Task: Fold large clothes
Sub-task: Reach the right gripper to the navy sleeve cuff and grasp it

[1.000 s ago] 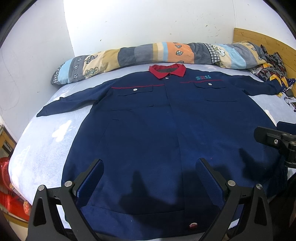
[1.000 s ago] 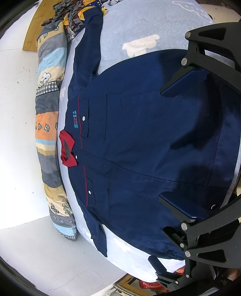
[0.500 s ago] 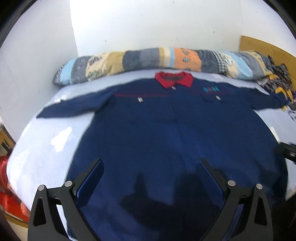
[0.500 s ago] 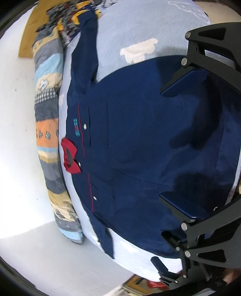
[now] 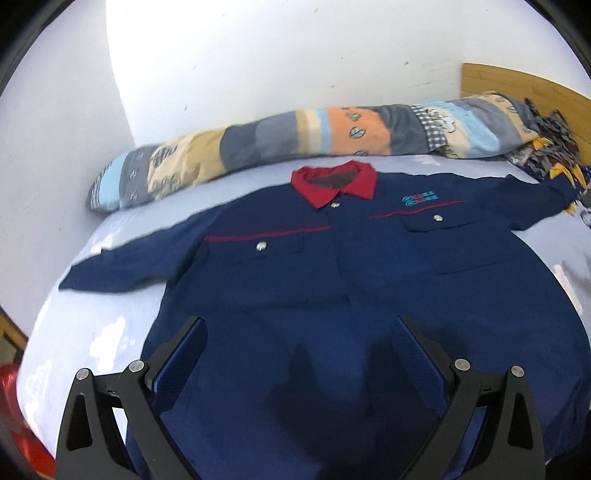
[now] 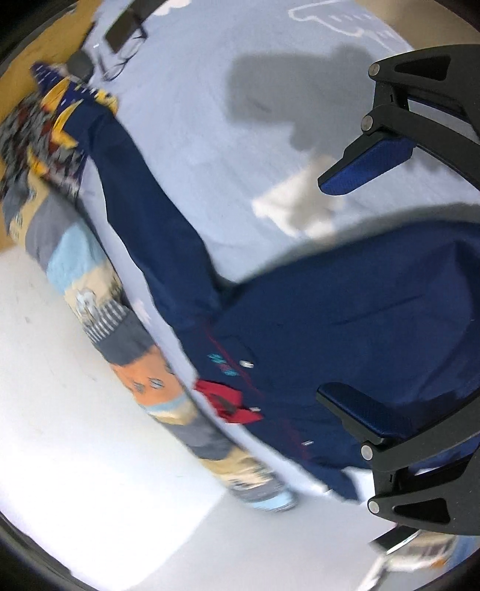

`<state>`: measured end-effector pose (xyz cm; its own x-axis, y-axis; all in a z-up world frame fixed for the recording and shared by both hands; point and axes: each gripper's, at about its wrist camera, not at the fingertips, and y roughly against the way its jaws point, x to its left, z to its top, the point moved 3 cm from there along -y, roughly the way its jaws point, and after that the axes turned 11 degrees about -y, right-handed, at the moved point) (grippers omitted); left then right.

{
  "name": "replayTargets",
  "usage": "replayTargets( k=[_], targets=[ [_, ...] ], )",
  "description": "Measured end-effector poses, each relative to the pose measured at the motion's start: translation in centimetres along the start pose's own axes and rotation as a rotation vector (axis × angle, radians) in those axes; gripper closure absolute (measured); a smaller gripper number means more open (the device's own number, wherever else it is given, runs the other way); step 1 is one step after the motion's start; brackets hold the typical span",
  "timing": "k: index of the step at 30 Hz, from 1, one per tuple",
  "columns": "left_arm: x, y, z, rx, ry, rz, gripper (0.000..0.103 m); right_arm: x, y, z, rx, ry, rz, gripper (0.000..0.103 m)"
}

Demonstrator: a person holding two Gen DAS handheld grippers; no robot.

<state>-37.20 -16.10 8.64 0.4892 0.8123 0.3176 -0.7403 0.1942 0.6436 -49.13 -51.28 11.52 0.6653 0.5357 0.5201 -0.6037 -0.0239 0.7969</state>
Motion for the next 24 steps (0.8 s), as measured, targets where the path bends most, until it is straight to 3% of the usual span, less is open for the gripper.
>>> replayTargets(
  k=[7,13,17,21,24],
  targets=[
    [0.2,-1.0,-1.1,0.024,-0.012,-0.071,0.003,-6.3,1.1,9.0,-0.017,-0.170,0.030,0.001],
    [0.3,-2.4,-0.8,0.060,0.009,-0.081,0.003,-12.5,0.0,16.0,-0.098,-0.383,0.117,0.006],
    [-0.3,-3.1,-0.8,0.081,-0.004,-0.074,0.003,-15.3,-2.3,19.8,-0.137,-0.441,0.108,0.038],
    [-0.9,-4.1,-0.9,0.114,-0.013,-0.075,0.003,-16.9,-5.4,23.7,-0.161,-0.461,0.080,0.046],
    [-1.2,-4.5,-0.8,0.134,-0.007,-0.079,0.003,-18.5,-6.8,26.5,-0.208,-0.493,0.070,0.047]
  ],
)
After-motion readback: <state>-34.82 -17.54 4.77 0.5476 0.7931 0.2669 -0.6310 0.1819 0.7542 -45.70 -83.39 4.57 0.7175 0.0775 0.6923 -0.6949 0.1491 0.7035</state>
